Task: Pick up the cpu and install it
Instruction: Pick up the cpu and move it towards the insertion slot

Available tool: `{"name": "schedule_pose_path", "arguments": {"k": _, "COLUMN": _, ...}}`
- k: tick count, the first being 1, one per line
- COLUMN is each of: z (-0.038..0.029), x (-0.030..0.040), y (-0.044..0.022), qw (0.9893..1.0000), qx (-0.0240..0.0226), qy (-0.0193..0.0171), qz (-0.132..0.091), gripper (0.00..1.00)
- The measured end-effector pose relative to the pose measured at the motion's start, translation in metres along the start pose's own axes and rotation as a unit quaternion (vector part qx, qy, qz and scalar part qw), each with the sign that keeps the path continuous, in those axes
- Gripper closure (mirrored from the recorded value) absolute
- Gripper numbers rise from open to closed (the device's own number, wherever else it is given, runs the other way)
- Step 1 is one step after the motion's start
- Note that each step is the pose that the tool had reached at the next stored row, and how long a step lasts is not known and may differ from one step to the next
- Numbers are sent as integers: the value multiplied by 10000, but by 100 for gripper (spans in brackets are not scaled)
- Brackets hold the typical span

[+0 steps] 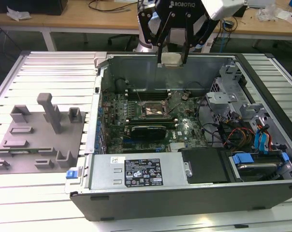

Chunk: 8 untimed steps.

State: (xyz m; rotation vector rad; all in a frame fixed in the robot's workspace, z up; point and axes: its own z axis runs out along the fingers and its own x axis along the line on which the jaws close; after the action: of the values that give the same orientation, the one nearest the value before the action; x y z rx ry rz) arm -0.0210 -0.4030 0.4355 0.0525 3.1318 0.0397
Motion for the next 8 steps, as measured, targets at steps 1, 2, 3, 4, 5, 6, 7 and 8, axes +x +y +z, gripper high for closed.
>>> {"name": "schedule_pose_path", "arguments": {"k": 1, "z": 22, "x": -1, "y": -1, "qw": 10000, "qx": 0, "qy": 0, "qz": 0, "gripper": 45}}
{"name": "schedule_pose_path", "arguments": {"k": 2, "z": 47, "x": -2, "y": -1, "qw": 10000, "qx": 0, "qy": 0, "qz": 0, "gripper": 45}}
{"name": "schedule_pose_path", "arguments": {"k": 3, "z": 67, "x": -2, "y": -2, "qw": 10000, "qx": 0, "qy": 0, "qz": 0, "gripper": 45}}
{"name": "schedule_pose_path", "arguments": {"k": 4, "z": 86, "x": -3, "y": -2, "qw": 10000, "qx": -1, "qy": 0, "qz": 0, "gripper": 45}}
{"name": "schedule_pose_path", "arguments": {"k": 5, "z": 127, "x": -3, "y": -3, "qw": 10000, "qx": 0, "qy": 0, "qz": 0, "gripper": 45}}
{"name": "schedule_pose_path", "arguments": {"k": 6, "z": 152, "x": -3, "y": -4, "qw": 10000, "qx": 2, "qy": 0, "qz": 0, "gripper": 45}}
{"name": "schedule_pose_path", "arguments": {"k": 7, "z": 172, "x": -3, "y": -4, "qw": 10000, "qx": 2, "qy": 0, "qz": 0, "gripper": 45}}
{"name": "schedule_pose_path", "arguments": {"k": 8, "z": 202, "x": -3, "y": -5, "qw": 10000, "qx": 2, "qy": 0, "qz": 0, "gripper": 45}}
